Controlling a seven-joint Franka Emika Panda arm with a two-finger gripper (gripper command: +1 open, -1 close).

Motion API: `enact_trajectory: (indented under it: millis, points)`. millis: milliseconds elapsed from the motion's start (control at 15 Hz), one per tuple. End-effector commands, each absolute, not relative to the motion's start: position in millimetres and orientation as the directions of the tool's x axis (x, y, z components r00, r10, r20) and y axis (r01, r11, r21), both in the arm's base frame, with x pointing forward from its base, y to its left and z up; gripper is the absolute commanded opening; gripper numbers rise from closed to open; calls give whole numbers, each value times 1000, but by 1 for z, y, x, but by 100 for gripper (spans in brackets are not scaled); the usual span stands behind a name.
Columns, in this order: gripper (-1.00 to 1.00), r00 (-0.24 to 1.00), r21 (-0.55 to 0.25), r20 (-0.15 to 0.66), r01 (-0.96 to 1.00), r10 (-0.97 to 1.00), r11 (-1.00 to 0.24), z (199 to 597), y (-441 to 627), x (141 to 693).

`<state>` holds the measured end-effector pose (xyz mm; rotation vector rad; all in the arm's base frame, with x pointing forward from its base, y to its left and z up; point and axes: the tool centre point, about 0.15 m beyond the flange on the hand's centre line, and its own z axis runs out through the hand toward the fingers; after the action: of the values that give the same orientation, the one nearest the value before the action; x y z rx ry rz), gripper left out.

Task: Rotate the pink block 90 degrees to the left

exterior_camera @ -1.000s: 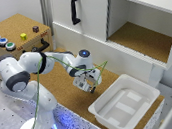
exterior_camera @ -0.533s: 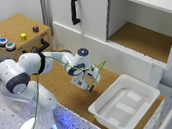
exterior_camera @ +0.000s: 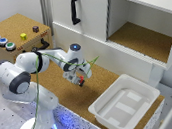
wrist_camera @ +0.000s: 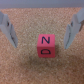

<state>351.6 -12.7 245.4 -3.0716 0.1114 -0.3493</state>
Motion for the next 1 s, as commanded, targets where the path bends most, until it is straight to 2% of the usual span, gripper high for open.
enact_trajectory:
  millis: [0,467,533,933]
  points:
    - [100,945,-18,299,-133,-132,-991,227,-9,367]
    - [100,955,-64,250,-147,-159,-987,201,-21,377]
    - [-100,955,-62,252,-148,-159,-987,199,-22,379]
    - [-100,958,-51,257,-118,-128,-992,200,-19,389]
